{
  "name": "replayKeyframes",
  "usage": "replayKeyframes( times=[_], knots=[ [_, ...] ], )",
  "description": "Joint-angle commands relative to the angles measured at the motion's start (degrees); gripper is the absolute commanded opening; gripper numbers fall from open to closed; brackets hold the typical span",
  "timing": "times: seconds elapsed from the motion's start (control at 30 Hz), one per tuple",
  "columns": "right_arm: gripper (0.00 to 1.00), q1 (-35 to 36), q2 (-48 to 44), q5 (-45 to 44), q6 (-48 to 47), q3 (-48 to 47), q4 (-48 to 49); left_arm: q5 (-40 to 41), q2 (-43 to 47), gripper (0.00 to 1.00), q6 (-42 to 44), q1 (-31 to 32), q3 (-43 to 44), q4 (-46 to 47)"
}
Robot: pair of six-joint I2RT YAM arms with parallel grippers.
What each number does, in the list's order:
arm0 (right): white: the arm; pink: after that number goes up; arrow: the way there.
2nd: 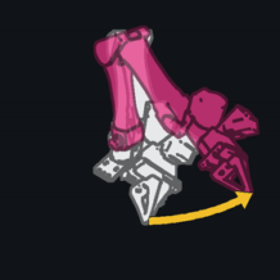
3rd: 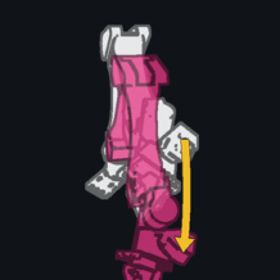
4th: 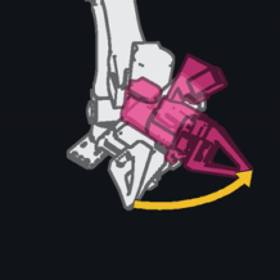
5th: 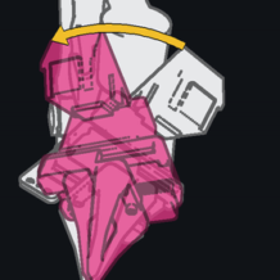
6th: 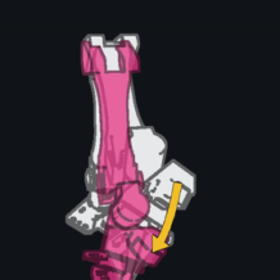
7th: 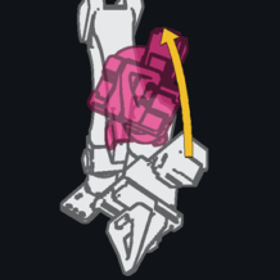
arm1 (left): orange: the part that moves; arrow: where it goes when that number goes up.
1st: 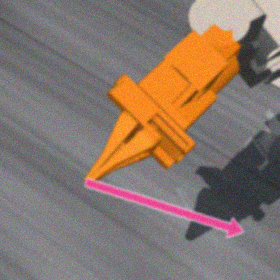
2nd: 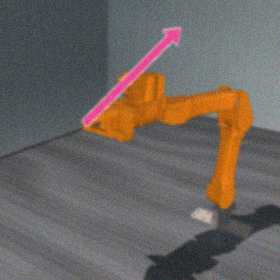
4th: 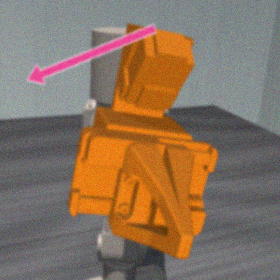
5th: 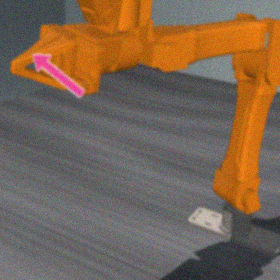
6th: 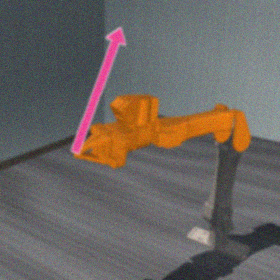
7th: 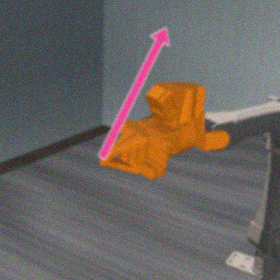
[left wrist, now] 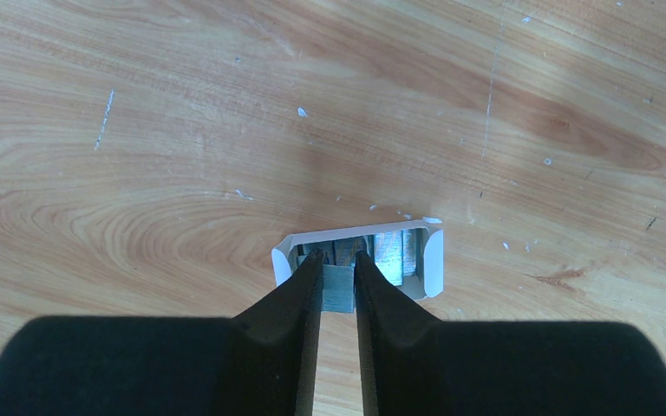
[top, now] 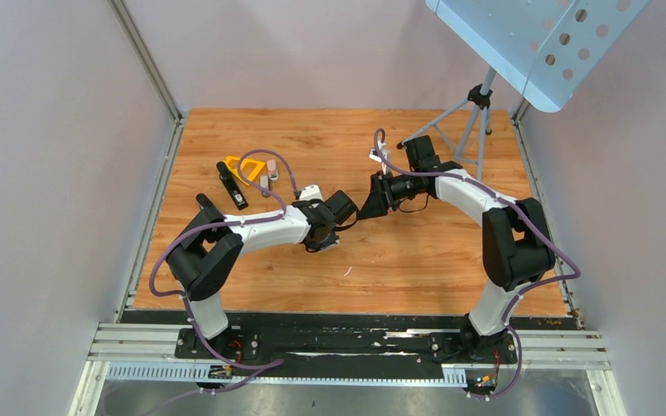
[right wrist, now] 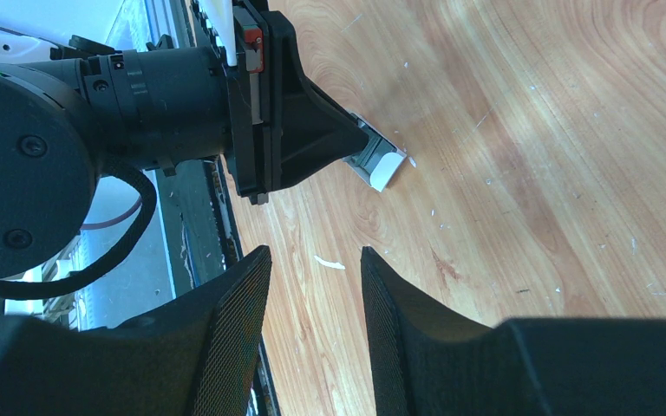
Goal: Unload the staples from the stapler
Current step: Place the staple in the staple box, then adjust the staple box at the center of the board.
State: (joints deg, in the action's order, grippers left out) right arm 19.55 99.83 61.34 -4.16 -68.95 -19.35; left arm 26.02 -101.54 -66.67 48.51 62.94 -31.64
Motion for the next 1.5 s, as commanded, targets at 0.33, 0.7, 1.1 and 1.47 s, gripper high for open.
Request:
replayKeyframes(
  times=[0.33,0.7,1.1,1.47],
  knots=[
    [0.47,-0.74,0.37,1.16,-1.24,0.58,-1.21,1.49,1.47,0.24,-1.57,0.44,0.19,-0.52],
    [0.47,-0.74,-0.05,1.38,-1.39,0.57,-1.21,1.89,3.51,0.25,-0.54,0.44,1.3,-1.43],
    [0.47,-0.75,-2.2,2.18,-2.98,1.1,-1.49,0.44,16.34,0.24,9.69,0.44,-5.26,8.52],
    [0.45,-0.85,-4.21,1.31,-12.46,-2.14,-9.88,8.16,36.37,0.72,25.0,0.27,-17.71,17.63]
  ],
)
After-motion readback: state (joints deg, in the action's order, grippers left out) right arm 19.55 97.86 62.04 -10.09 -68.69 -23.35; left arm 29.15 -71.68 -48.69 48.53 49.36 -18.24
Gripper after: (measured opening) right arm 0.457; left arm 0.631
